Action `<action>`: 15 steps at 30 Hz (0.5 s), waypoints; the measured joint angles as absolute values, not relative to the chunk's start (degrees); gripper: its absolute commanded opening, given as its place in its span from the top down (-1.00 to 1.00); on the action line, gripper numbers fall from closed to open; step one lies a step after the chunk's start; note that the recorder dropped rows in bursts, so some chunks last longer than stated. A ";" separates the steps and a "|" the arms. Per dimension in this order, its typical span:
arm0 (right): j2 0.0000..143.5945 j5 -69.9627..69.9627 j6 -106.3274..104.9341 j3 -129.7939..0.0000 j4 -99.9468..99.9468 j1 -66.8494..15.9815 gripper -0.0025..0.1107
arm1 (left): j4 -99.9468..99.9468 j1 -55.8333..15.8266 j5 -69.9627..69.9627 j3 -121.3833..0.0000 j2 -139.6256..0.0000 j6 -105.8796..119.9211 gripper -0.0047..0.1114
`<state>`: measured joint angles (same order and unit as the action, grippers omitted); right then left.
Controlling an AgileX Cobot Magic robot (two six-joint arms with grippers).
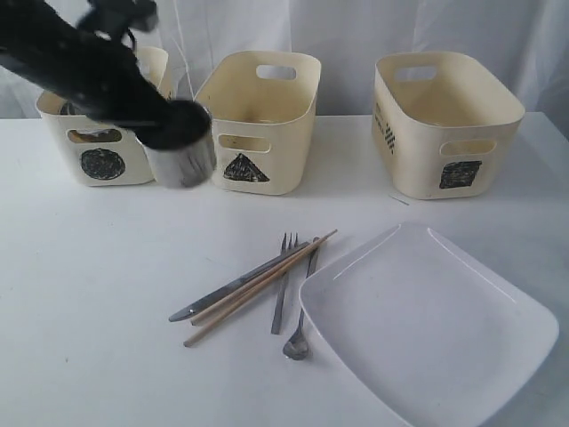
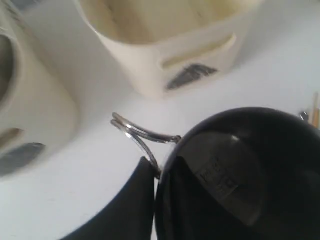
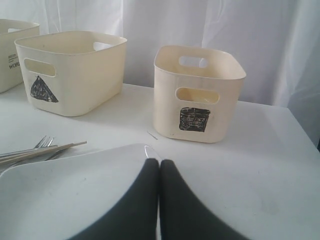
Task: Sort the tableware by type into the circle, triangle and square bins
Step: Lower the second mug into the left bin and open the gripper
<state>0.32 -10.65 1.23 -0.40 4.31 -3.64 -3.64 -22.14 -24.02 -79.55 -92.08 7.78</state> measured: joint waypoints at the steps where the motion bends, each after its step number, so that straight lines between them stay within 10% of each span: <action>1: 0.32 -10.65 1.23 -0.40 4.31 -3.64 0.96 | -2.32 -21.15 -23.33 -79.66 -89.73 7.78 0.92; 15: 0.32 -10.65 1.23 -0.40 4.31 -3.64 0.96 | 1.13 -4.12 -1.54 -87.20 -99.28 5.35 0.92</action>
<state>0.32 -10.65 1.23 -0.40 4.31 -3.64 1.13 -4.12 -1.54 -87.20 -99.28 5.35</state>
